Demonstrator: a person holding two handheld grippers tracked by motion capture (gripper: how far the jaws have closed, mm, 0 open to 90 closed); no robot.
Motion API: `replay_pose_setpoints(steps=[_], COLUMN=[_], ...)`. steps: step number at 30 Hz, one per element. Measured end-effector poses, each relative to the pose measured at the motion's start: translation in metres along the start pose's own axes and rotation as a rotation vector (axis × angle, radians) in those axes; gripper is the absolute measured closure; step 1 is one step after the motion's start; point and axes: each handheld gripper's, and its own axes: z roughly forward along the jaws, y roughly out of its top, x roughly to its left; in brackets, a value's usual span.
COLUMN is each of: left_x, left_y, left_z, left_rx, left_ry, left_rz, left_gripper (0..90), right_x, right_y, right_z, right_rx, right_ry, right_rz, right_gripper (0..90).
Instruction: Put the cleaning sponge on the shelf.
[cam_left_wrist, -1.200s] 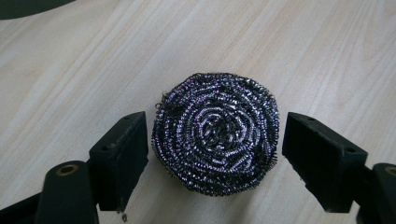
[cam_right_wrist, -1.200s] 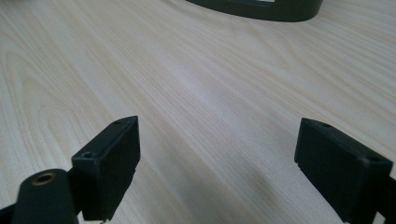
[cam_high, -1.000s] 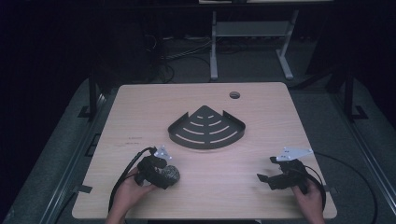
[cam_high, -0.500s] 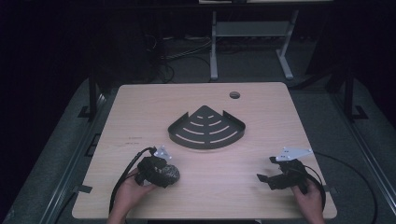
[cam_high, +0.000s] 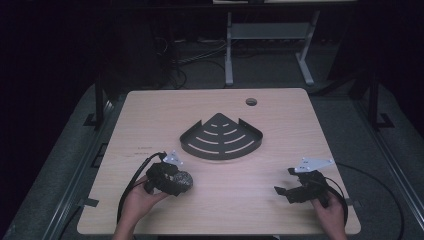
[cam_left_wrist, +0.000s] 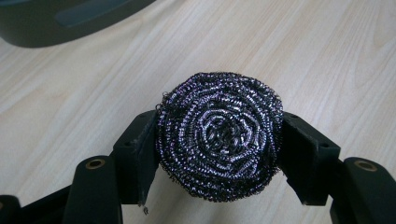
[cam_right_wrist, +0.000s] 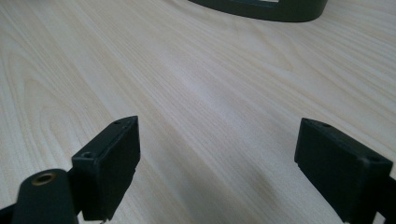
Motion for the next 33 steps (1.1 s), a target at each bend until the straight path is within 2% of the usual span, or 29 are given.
replay_pose_setpoints(steps=[11,26,31,33], left_x=[0.000,0.008,0.011,0.012], left_y=[0.012,0.028,0.036,0.039], left_z=[0.000,-0.003,-0.004,-0.004], left_rx=[-0.007,-0.010,-0.002,-0.008], left_ry=[0.001,-0.012,-0.016,-0.019], left_rz=[0.003,-0.006,0.013,0.005], left_gripper=[34.2,34.2,34.1,34.1], right_x=[-0.001,-0.001,-0.001,-0.001], right_y=[0.000,-0.001,-0.001,-0.001], right_z=[-0.001,0.000,0.000,0.001], right_rx=[0.001,0.005,0.005,0.004], right_ry=[0.002,0.003,0.003,0.005], right_rz=[0.002,0.003,0.001,0.002], right_gripper=[13.8,13.9,13.8,13.8])
